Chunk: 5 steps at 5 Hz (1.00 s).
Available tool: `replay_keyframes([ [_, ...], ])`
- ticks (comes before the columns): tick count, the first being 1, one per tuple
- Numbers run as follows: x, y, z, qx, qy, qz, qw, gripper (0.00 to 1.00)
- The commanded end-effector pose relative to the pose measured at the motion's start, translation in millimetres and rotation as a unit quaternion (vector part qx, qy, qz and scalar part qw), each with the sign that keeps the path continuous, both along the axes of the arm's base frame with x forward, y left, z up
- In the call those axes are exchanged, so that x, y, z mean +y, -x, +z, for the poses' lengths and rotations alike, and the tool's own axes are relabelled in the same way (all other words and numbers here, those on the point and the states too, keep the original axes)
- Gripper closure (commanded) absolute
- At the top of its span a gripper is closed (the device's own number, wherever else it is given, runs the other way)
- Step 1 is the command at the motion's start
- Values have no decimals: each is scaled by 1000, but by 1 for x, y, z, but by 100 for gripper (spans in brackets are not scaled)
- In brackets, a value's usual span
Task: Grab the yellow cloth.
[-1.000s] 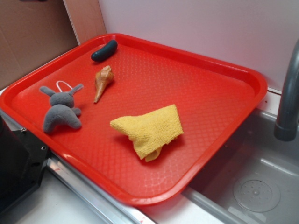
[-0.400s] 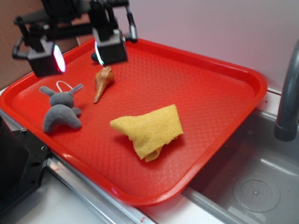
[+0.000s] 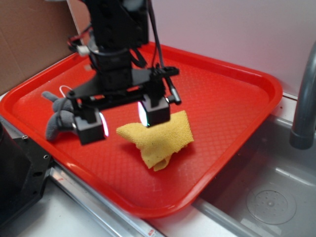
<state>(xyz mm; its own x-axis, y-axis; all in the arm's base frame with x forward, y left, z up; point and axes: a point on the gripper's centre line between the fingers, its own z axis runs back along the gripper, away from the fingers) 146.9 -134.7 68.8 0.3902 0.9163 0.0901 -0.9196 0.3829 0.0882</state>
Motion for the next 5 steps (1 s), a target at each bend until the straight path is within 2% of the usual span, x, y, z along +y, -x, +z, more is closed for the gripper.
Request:
replay_keyframes([
  [1,4,-52,-10,-113,-62,-28,991,0],
  [2,3,-62,-21,-135,-75,-8,988,0],
  [4,24,-88,-30,-132,-94,8,987,0],
  [5,33,-96,-32,-122,-90,10,988,100],
])
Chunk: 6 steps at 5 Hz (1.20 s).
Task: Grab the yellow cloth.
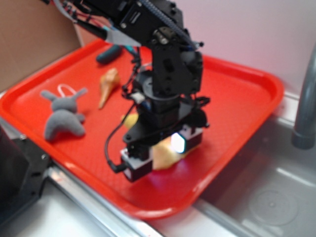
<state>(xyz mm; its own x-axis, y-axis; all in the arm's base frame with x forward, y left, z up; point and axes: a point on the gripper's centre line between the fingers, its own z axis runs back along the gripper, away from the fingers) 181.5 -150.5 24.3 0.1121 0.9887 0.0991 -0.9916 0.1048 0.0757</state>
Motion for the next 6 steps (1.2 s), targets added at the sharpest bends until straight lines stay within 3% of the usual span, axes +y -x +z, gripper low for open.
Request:
replay_keyframes([
  [1,52,-66,12,-92,-107,-142,980,100],
  [3,54,-72,17,-84,-104,-164,977,100],
  [4,51,-73,33,-62,-93,-220,969,100],
  [5,56,-71,63,-54,-70,-277,957,100],
  [6,80,-69,104,-35,-24,-325,945,100],
])
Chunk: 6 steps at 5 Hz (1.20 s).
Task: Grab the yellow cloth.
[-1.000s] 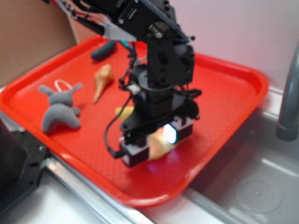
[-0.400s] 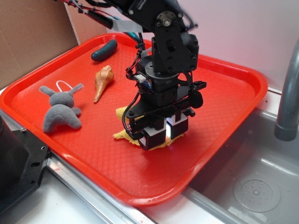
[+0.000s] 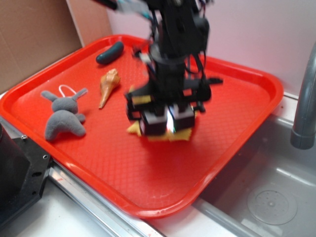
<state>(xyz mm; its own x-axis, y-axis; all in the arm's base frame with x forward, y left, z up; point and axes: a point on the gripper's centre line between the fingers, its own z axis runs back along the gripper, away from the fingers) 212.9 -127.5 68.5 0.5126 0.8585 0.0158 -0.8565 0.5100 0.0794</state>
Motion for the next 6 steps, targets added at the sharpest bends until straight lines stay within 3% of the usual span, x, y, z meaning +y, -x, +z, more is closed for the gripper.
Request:
replay_keyframes([
  [1,86,-39,84,-59,-24,-155,986,100],
  [2,117,-42,111,-10,-26,-258,966,100],
  [4,148,-39,140,-16,-26,-319,947,100],
  [5,151,-36,143,-48,-19,-336,940,100],
  [6,155,-42,134,-38,-19,-315,948,100],
])
